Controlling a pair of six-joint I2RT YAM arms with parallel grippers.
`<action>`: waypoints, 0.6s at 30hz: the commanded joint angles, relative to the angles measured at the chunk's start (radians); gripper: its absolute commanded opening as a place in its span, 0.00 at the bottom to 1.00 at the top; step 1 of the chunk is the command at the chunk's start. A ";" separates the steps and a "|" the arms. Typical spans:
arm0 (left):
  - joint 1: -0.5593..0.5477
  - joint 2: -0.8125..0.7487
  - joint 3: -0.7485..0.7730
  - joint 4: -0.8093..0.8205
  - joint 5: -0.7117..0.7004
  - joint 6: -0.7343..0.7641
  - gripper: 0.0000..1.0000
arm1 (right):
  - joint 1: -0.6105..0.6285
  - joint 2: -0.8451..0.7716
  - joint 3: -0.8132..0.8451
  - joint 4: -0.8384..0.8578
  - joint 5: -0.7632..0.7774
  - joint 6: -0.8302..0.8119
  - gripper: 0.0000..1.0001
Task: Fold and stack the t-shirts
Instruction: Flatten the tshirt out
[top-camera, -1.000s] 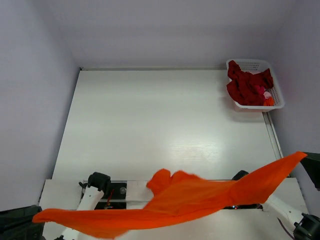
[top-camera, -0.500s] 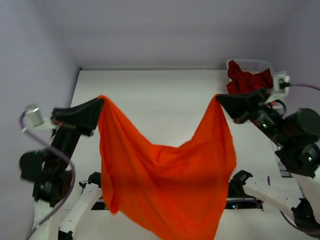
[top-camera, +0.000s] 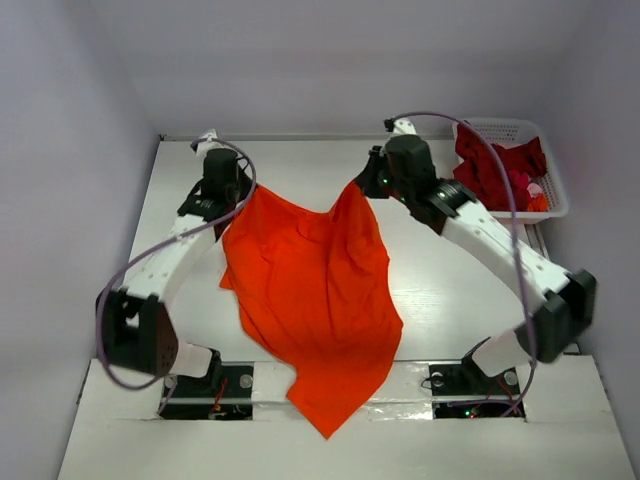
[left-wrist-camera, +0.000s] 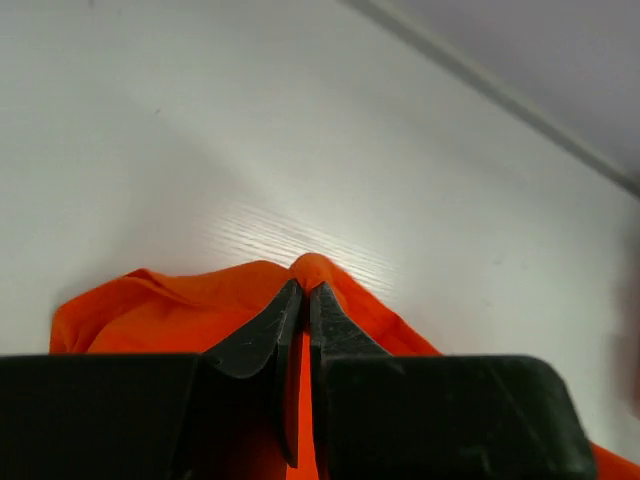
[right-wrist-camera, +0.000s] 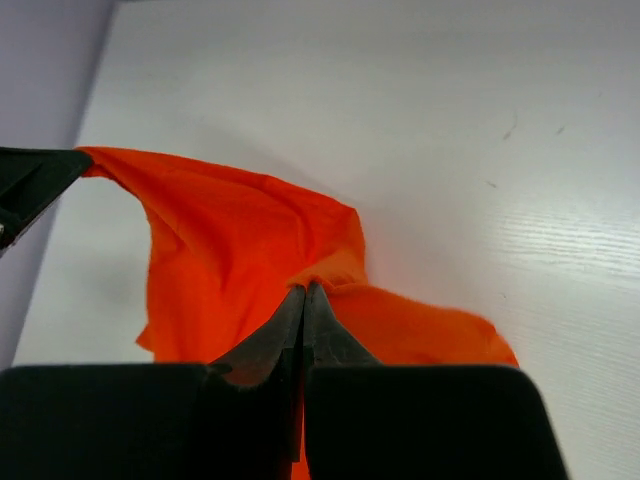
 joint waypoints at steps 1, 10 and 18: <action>0.039 0.088 0.097 0.006 -0.062 -0.012 0.00 | -0.041 0.104 0.145 -0.040 -0.028 0.062 0.00; 0.178 0.277 0.204 -0.018 -0.017 -0.012 0.00 | -0.073 0.429 0.532 -0.310 -0.071 0.123 0.00; 0.235 0.423 0.353 -0.047 0.038 -0.055 0.00 | -0.182 0.652 0.820 -0.455 -0.143 0.137 0.00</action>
